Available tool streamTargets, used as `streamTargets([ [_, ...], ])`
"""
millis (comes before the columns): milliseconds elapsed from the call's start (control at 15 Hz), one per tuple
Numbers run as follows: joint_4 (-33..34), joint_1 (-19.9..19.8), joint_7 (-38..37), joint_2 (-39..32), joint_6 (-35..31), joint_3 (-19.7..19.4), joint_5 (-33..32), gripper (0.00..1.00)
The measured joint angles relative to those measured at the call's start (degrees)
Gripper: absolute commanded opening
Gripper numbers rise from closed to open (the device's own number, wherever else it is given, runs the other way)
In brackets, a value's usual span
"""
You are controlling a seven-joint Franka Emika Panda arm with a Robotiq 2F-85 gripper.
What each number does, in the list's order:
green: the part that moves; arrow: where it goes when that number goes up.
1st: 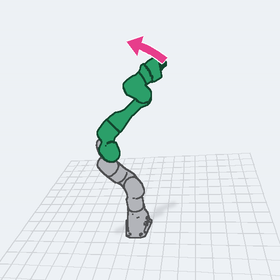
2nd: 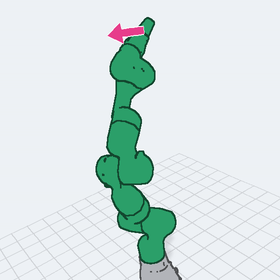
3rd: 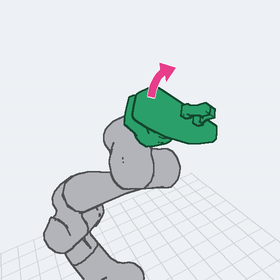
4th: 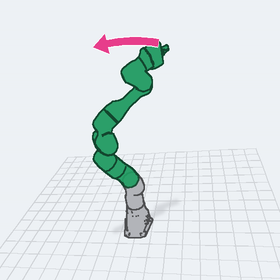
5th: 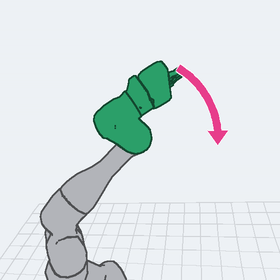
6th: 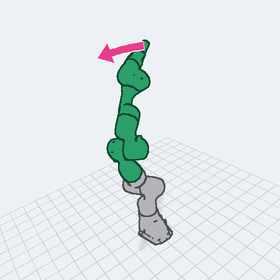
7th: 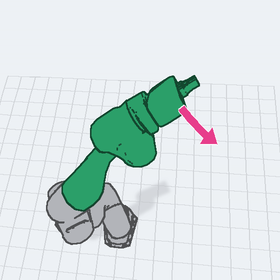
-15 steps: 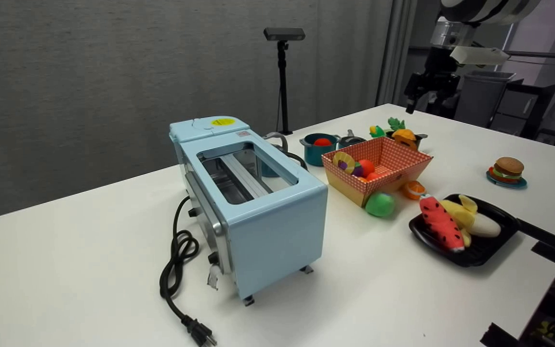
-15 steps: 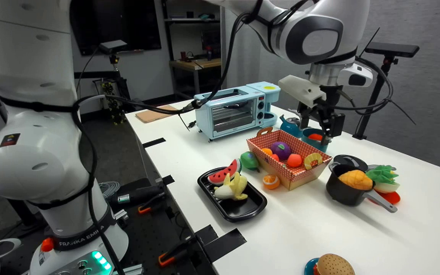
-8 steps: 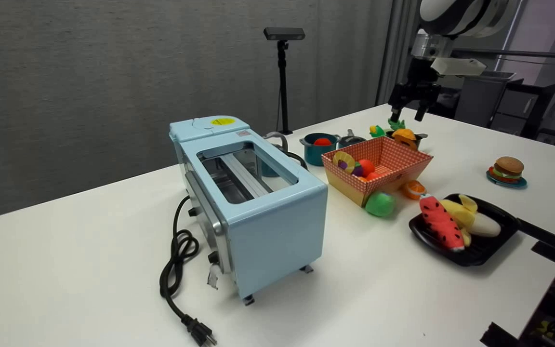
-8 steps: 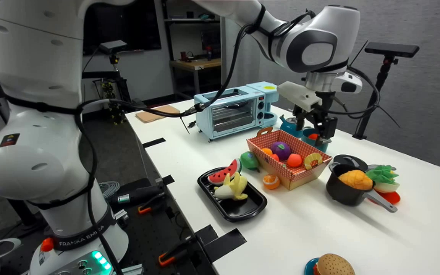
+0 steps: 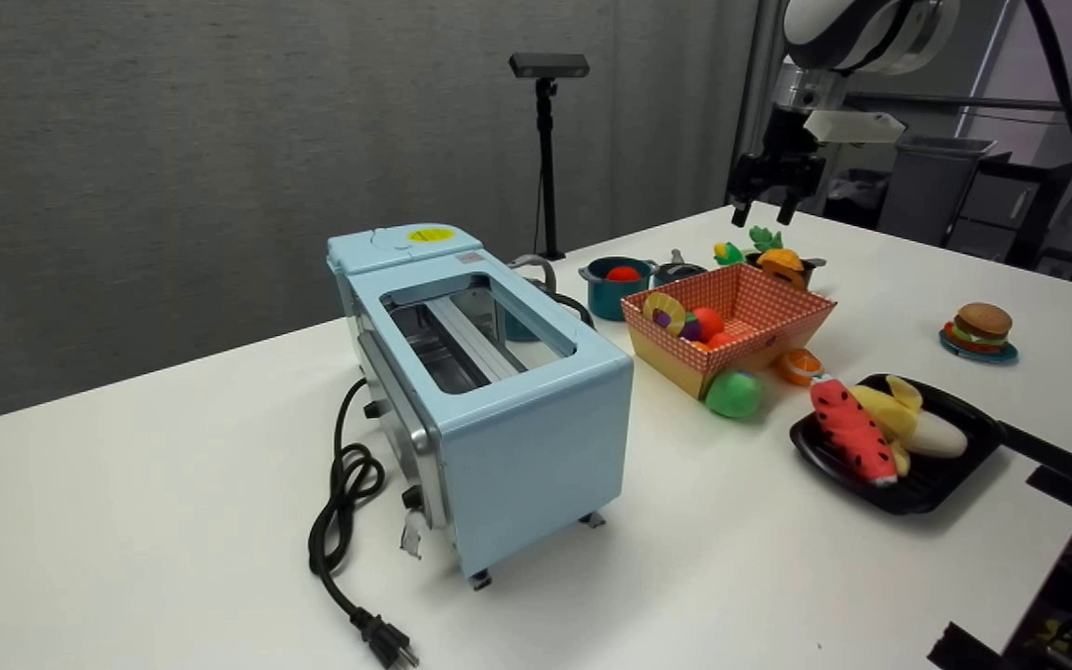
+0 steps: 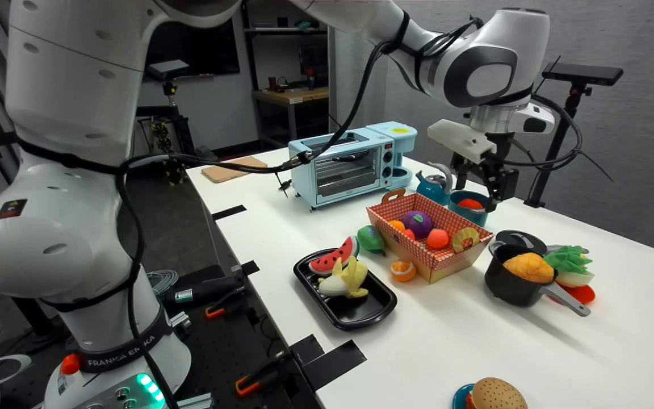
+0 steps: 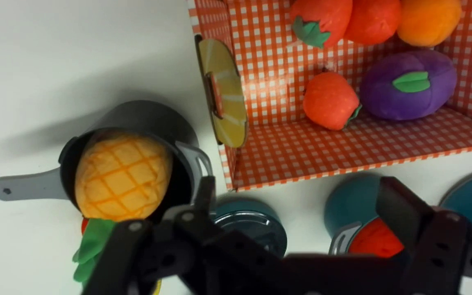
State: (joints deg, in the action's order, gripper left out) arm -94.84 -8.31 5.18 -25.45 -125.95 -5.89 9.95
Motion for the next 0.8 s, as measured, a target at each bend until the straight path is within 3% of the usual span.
streamTargets([
  [800, 9.1, -6.0, 0.0, -6.3, 0.1, 0.0, 3.1, 1.0],
])
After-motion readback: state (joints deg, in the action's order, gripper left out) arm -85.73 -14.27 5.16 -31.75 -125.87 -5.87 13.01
